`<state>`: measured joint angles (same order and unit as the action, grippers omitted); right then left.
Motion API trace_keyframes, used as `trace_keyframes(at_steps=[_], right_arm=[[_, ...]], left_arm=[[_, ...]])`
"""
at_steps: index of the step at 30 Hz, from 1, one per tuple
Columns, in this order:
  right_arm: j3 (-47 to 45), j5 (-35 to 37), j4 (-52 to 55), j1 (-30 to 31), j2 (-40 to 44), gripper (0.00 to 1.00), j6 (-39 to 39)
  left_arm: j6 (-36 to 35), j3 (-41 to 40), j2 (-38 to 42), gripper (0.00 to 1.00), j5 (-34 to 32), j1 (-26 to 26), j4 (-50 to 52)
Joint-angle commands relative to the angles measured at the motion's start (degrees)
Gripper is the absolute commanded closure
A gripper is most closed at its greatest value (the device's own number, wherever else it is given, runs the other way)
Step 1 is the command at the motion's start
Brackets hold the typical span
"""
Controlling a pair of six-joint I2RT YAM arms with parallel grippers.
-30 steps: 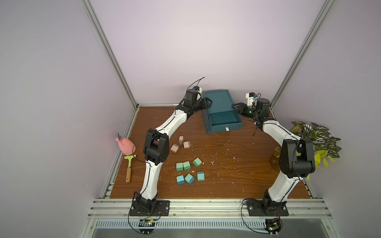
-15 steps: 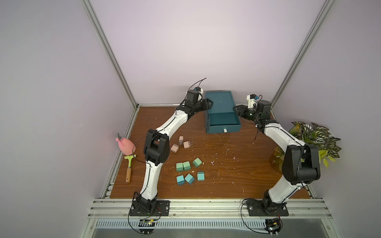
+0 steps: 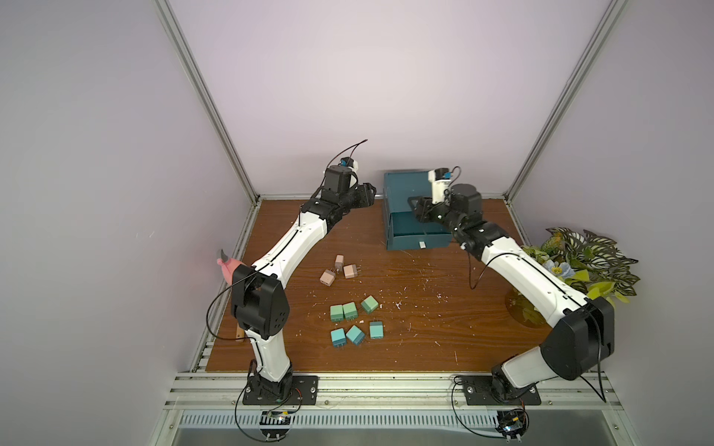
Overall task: Place the plugs into the drawer by color
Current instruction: Pick up the plug from the center of the board.
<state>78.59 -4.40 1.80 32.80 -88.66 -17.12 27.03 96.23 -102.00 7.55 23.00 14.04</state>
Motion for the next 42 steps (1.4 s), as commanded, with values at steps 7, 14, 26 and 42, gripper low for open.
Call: trace_keyframes(at_steps=[7, 14, 26, 42], right_arm=[[9.12, -0.65, 8.48, 13.47, -15.66, 0.52, 26.9], [18.03, -2.36, 14.21, 14.23, -28.59, 0.5, 33.45], [28.87, -3.55, 21.63, 14.22, -40.71, 0.43, 36.98], [26.34, -10.19, 25.69, 14.31, -40.11, 0.44, 35.13]], left_arm=[[-2.42, -8.64, 5.28, 0.4, -7.59, -3.81, 1.54], [-2.41, -10.4, 5.43, 0.34, -7.54, -6.18, 1.93], [-3.08, -10.1, 4.96, 0.34, -8.88, -7.75, 3.59], [-2.52, -10.67, 4.74, 0.33, -7.77, -8.4, 3.34]])
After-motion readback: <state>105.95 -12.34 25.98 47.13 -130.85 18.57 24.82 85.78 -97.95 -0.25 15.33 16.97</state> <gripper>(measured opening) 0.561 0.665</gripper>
